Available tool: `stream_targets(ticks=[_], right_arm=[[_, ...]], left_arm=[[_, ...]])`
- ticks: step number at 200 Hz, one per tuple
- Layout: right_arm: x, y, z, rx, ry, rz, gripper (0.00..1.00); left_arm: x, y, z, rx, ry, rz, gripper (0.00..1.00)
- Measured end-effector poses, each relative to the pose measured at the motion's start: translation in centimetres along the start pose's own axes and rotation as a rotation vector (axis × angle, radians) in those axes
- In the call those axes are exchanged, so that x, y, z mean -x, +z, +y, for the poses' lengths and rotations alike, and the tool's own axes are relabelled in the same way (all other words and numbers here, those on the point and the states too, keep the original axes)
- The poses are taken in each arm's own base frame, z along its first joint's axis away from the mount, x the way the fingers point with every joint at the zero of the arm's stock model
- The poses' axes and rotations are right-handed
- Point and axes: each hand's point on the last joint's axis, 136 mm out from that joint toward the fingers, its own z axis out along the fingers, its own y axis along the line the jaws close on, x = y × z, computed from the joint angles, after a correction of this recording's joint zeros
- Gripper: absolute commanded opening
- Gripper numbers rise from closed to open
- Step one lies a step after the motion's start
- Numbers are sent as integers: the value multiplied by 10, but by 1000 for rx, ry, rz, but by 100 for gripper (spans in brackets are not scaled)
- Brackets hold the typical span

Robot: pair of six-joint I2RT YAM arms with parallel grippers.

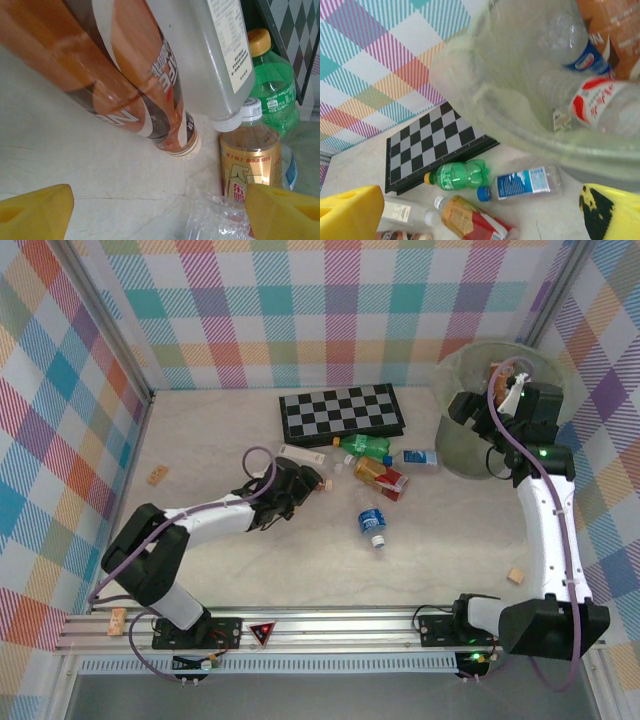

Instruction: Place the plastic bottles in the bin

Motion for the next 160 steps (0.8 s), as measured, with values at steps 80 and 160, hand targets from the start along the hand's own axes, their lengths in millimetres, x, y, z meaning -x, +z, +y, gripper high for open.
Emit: stream_targets(ticks=[80,160], right_arm=[[-27,-20,6,43,20,67,100],[-53,-14,1,54,54,143,100]], left_arm=[[-4,43,-1,35,-78,-84,83],[3,60,-7,23,-124,-151,64]])
